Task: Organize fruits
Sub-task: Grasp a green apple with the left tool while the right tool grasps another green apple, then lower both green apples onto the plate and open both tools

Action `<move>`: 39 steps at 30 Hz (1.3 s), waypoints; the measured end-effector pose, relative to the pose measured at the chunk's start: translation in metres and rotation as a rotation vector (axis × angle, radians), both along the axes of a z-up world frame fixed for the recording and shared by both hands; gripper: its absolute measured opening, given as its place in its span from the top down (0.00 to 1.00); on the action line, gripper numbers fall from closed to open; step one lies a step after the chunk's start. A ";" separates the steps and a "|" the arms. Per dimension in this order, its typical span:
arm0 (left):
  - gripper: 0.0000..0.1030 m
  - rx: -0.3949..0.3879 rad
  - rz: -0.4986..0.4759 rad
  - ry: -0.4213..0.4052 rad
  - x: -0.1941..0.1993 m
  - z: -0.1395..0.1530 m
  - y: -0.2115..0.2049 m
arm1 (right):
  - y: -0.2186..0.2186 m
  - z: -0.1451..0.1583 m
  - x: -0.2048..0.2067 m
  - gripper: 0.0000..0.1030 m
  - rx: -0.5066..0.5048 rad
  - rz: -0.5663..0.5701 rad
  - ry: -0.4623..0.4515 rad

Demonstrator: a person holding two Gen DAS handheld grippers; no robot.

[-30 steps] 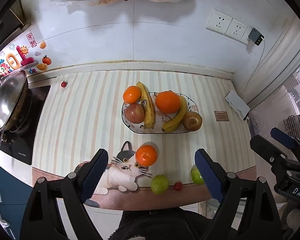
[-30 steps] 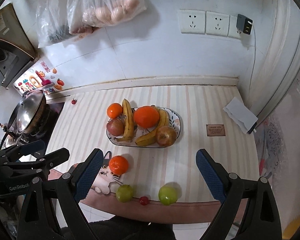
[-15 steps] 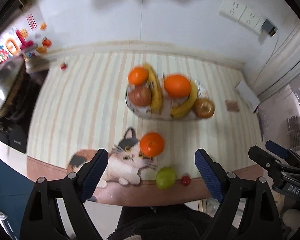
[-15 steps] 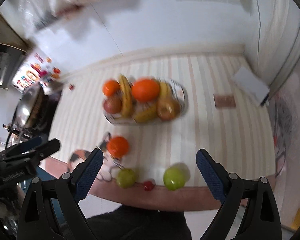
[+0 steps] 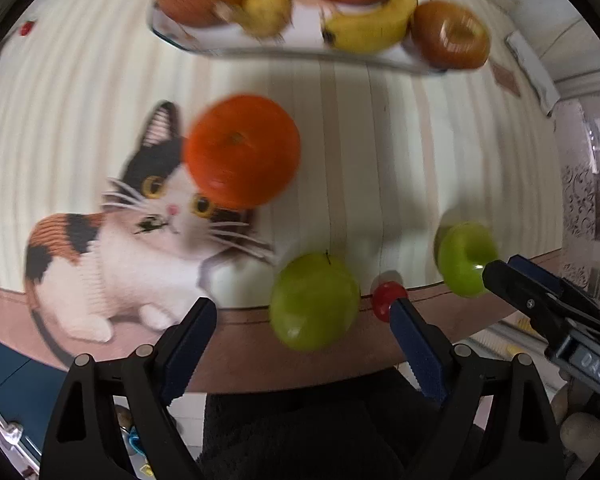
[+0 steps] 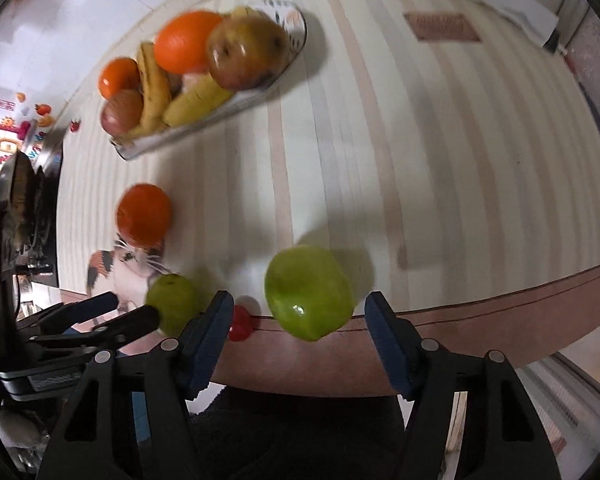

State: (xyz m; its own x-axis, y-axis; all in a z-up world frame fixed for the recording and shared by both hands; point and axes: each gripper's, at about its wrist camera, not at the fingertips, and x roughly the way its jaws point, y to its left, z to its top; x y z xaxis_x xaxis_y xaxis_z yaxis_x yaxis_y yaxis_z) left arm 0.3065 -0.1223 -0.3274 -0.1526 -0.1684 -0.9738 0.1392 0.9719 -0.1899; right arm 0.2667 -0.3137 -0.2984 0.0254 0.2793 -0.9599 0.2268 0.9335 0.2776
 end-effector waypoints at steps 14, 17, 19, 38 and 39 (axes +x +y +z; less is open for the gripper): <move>0.50 0.058 -0.003 0.006 0.002 -0.022 0.005 | 0.016 -0.038 0.009 0.39 -0.011 0.024 0.026; 0.50 0.033 0.022 0.018 0.006 -0.025 0.009 | 0.017 -0.042 0.010 0.39 -0.009 0.022 0.030; 0.50 0.034 0.025 0.014 0.008 -0.026 0.008 | 0.019 -0.044 0.010 0.39 -0.010 0.022 0.035; 0.50 -0.030 -0.002 -0.094 0.019 0.037 0.012 | 0.025 -0.020 0.024 0.41 0.033 0.032 -0.070; 0.50 -0.042 0.003 -0.101 0.022 0.044 0.012 | 0.024 -0.015 0.026 0.41 0.044 0.026 -0.079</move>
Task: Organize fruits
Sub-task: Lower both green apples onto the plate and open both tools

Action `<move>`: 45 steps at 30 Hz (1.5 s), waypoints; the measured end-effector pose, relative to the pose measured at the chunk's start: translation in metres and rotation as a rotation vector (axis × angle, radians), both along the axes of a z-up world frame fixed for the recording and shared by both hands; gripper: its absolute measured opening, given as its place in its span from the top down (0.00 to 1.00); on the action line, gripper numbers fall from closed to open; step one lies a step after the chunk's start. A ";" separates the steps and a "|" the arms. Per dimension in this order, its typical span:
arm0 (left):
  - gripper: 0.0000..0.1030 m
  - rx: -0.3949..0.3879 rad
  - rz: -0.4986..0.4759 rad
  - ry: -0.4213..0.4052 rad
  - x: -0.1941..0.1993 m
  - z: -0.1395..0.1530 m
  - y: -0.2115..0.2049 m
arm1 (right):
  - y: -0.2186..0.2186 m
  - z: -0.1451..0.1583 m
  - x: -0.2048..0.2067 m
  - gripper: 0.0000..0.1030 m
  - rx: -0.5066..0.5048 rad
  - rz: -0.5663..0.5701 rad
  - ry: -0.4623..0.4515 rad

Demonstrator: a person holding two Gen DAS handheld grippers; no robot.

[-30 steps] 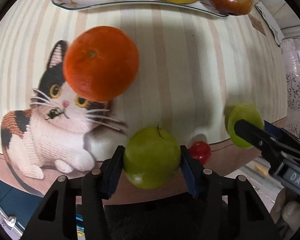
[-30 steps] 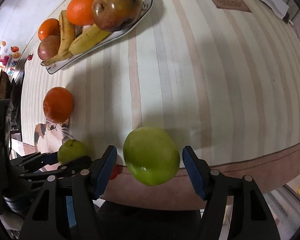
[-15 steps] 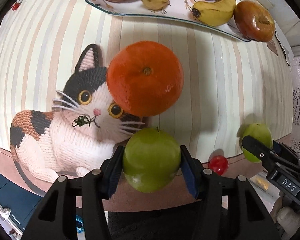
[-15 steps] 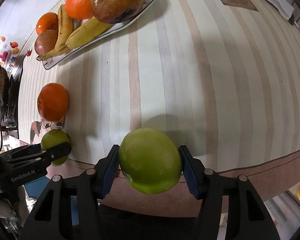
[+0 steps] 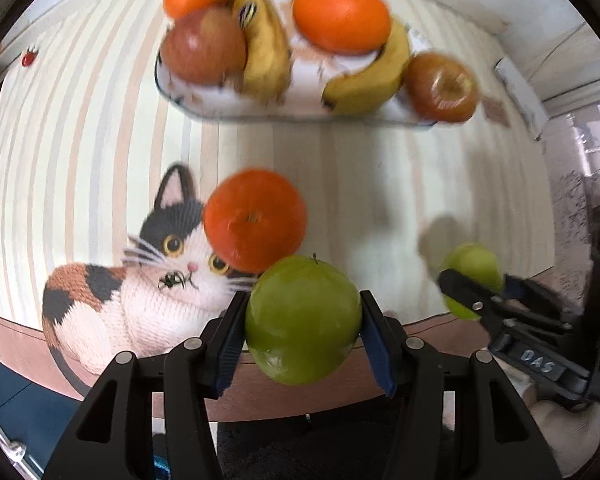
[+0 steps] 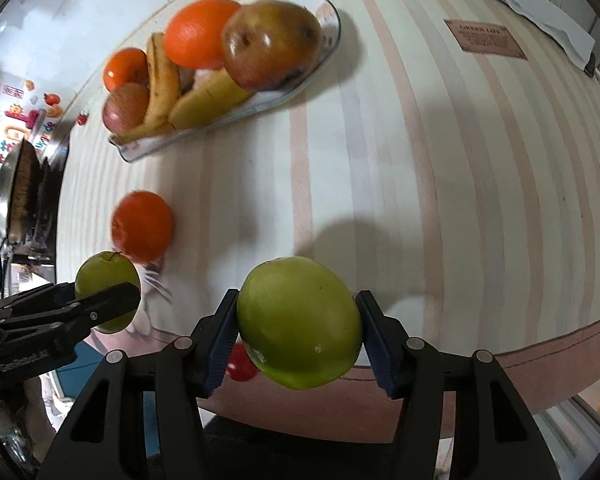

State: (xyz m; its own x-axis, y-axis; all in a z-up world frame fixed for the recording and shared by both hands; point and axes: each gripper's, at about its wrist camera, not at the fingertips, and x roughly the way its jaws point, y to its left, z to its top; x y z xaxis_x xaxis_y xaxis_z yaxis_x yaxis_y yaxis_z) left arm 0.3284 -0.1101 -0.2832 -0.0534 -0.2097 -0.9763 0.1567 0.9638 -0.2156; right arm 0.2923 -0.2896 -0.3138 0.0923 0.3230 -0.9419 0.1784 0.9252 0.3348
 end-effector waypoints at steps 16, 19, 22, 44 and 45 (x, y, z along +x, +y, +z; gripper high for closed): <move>0.50 -0.083 0.014 -0.116 0.112 0.056 -0.007 | -0.053 0.096 0.096 0.41 0.053 -0.094 -0.205; 0.50 -0.050 -0.012 -0.104 0.131 0.038 -0.017 | -0.065 0.087 0.129 0.41 0.033 -0.107 -0.196; 0.50 -0.014 -0.040 -0.075 0.143 0.016 -0.024 | -0.060 0.068 0.158 0.41 0.009 -0.101 -0.167; 0.50 0.067 -0.037 0.033 0.157 -0.035 -0.039 | -0.049 -0.016 0.215 0.40 -0.021 -0.040 -0.025; 0.50 0.067 -0.031 0.043 0.157 -0.037 -0.039 | -0.049 -0.015 0.215 0.40 -0.026 -0.039 -0.025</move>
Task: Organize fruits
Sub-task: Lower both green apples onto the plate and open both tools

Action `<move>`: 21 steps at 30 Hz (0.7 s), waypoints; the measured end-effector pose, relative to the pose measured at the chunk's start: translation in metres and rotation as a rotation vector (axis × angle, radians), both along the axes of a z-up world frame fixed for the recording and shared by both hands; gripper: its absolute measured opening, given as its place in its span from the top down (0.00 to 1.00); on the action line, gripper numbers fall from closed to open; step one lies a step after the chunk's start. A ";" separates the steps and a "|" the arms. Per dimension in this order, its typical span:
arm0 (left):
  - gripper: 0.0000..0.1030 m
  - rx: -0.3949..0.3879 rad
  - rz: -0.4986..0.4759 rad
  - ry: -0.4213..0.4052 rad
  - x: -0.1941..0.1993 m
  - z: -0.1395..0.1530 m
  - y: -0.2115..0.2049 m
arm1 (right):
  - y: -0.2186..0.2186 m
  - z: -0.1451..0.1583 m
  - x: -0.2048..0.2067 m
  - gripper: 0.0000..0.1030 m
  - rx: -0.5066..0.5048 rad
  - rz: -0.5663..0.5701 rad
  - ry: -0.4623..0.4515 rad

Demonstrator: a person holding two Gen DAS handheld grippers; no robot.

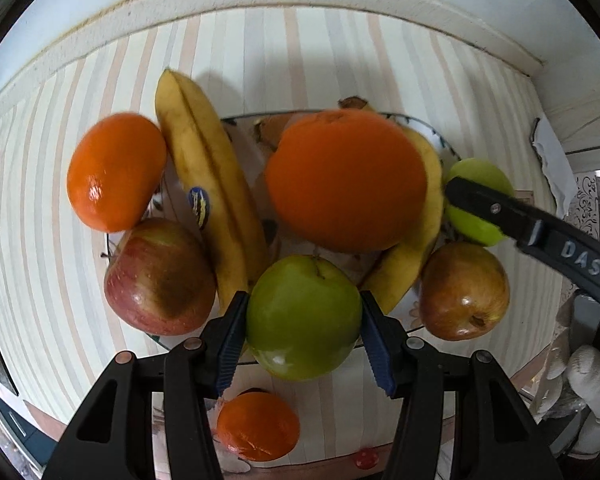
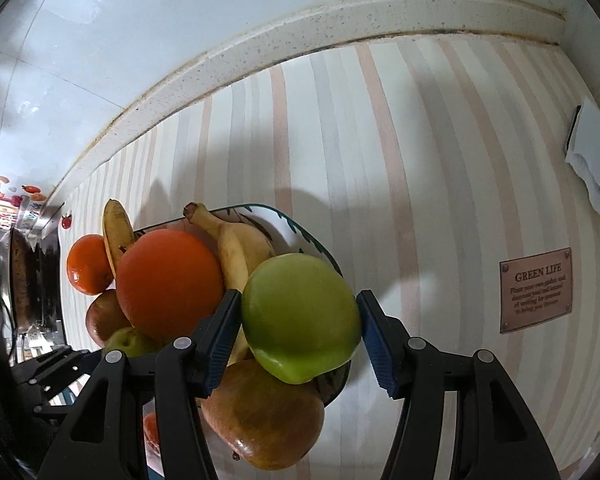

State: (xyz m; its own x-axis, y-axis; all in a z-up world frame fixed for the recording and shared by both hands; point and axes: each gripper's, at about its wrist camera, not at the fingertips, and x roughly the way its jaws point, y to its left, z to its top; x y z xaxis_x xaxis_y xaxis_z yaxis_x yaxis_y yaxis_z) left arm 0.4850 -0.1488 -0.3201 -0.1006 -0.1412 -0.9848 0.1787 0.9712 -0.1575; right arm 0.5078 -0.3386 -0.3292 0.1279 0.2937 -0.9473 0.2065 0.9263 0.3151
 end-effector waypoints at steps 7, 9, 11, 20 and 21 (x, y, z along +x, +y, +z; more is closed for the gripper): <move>0.44 -0.031 0.040 -0.006 0.002 0.007 0.003 | -0.002 0.004 0.000 0.30 -0.017 -0.004 0.004; 0.43 -0.041 0.049 -0.008 0.002 0.010 0.008 | -0.003 0.005 -0.001 0.28 -0.020 -0.005 0.008; 0.43 -0.045 0.057 -0.012 0.003 0.013 0.010 | -0.005 0.009 -0.004 0.23 -0.019 -0.008 0.004; 0.42 -0.038 0.065 -0.060 -0.009 0.039 0.020 | -0.002 0.042 -0.020 0.07 -0.097 0.008 -0.029; 0.42 -0.029 0.065 -0.070 -0.011 0.042 0.021 | 0.001 0.048 -0.022 0.07 -0.109 0.019 -0.036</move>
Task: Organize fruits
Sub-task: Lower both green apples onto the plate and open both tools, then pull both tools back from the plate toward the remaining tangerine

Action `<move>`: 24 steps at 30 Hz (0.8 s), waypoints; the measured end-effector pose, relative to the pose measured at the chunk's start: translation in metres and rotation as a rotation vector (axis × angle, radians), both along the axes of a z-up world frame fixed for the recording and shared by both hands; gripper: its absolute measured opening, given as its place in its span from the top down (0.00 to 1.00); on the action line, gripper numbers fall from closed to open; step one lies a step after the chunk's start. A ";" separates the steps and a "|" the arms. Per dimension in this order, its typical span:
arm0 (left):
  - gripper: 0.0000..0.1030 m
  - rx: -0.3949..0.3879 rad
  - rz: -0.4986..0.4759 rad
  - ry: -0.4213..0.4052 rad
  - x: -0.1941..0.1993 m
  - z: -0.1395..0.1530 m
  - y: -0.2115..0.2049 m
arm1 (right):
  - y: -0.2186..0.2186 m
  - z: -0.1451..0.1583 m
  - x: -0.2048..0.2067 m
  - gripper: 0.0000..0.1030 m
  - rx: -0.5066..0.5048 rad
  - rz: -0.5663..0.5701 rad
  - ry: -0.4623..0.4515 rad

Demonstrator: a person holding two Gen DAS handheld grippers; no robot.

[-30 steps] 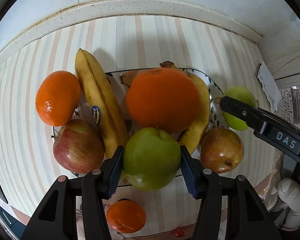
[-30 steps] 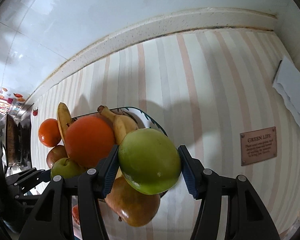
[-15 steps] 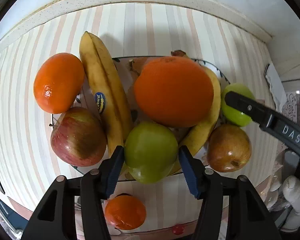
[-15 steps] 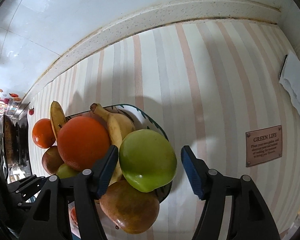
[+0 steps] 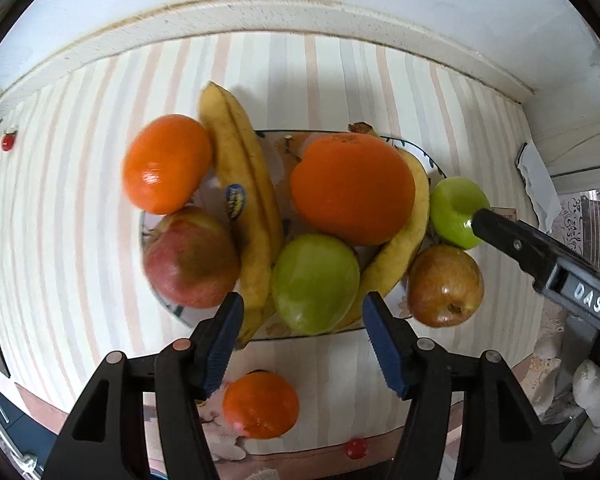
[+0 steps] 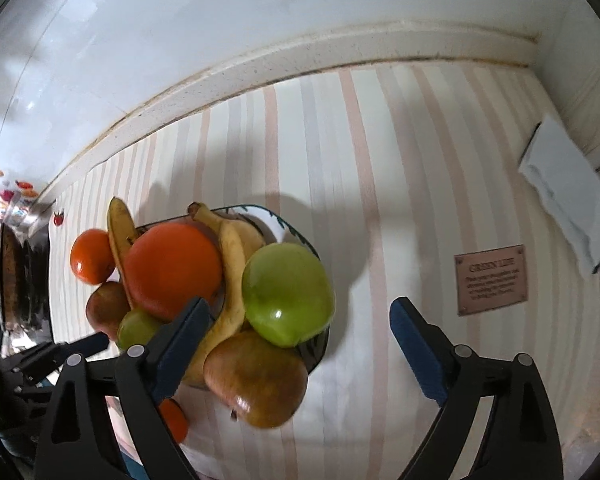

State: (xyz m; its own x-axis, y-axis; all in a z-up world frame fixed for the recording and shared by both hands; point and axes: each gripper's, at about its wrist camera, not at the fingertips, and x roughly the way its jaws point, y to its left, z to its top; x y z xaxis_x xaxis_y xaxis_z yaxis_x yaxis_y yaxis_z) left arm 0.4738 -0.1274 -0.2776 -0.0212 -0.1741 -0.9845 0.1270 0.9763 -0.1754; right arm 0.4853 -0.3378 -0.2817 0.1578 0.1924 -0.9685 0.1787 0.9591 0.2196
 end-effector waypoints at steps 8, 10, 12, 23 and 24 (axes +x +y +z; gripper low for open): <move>0.15 0.070 0.022 -0.082 -0.022 0.026 0.026 | 0.036 0.035 -0.039 0.07 -0.077 0.092 -0.046; 0.15 0.081 0.027 -0.095 -0.027 0.028 0.030 | 0.044 0.039 -0.050 0.07 -0.086 0.098 -0.051; 0.15 0.095 0.034 -0.109 -0.032 0.031 0.033 | 0.051 0.043 -0.059 0.07 -0.081 0.101 -0.055; 0.15 0.089 0.054 -0.215 -0.070 0.073 0.041 | 0.065 0.094 -0.093 0.07 -0.098 0.090 -0.153; 0.15 0.084 0.057 -0.230 -0.074 0.079 0.041 | 0.065 0.101 -0.098 0.07 -0.098 0.088 -0.169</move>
State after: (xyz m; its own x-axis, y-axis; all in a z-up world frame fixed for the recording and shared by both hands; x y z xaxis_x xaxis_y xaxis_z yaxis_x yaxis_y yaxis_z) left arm 0.4002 -0.0860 -0.1982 0.2124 -0.0857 -0.9734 0.0986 0.9929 -0.0659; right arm 0.3872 -0.2723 -0.1802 0.3062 0.1188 -0.9445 0.0620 0.9876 0.1443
